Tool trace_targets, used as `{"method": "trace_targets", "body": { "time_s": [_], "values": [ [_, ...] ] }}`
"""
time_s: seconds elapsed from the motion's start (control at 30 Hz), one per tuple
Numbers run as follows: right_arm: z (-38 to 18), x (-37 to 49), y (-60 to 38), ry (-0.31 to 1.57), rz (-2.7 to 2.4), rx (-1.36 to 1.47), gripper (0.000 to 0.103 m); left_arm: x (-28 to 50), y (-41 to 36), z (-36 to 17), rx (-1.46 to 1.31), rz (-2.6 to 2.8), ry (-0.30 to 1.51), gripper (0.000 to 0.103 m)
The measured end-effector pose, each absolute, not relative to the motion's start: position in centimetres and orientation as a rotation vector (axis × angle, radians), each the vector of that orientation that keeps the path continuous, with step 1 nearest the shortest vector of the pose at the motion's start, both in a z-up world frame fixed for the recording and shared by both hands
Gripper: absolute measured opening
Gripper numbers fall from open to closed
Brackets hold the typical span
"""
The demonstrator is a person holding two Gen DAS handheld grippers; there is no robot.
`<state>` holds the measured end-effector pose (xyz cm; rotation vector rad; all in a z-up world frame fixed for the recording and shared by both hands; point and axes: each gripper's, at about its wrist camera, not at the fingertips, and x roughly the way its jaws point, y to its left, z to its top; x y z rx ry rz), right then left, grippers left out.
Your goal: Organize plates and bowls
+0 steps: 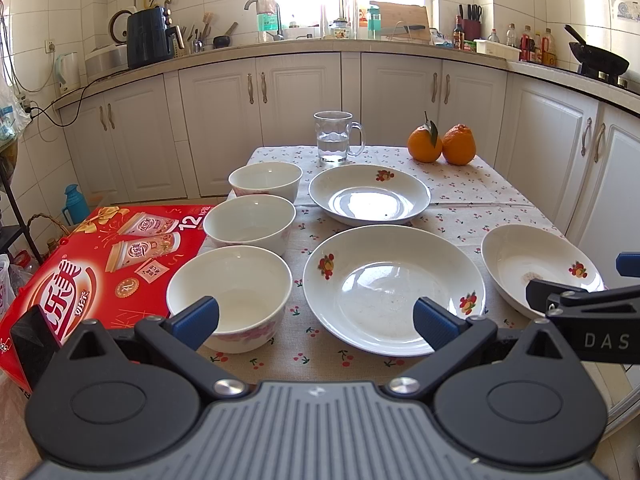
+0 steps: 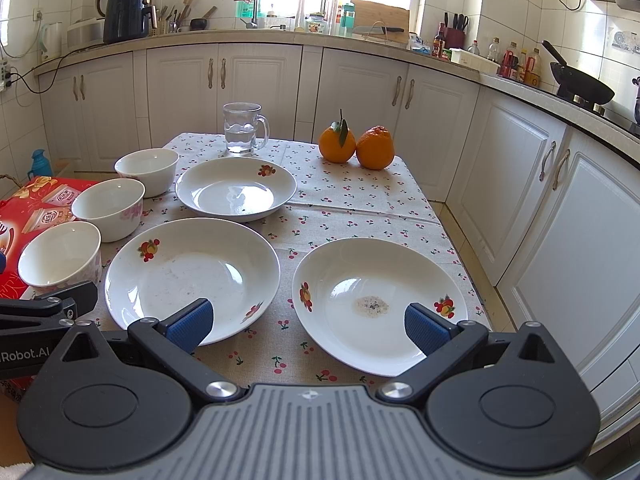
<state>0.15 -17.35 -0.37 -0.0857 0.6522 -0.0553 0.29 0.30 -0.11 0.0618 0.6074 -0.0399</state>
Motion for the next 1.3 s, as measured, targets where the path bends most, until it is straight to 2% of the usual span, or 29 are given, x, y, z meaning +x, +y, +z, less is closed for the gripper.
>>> {"method": "trace_targets", "body": {
  "time_s": [0.53,0.73,0.9,1.3],
  "values": [
    [-0.1,0.7,-18.2,0.647,-0.03,-0.098,0.103,1.3,0.2,0.4,0.074,-0.071,0.592,0.102],
    [0.6,1.2,-20.7,0.615,0.015,-0.1,0.103,2.3,0.2,1.5,0.071,-0.105,0.532,0.102],
    [0.7,1.5,-23.4,0.599,0.035,-0.124,0.103,4.1,0.3,1.9,0.067,-0.139,0.554,0.102],
    [-3.6,1.2,-28.5,0.692,0.103,-0.151,0.103,7.2,-1.7,1.7,0.108,-0.19,0.564,0.102]
  ]
}}
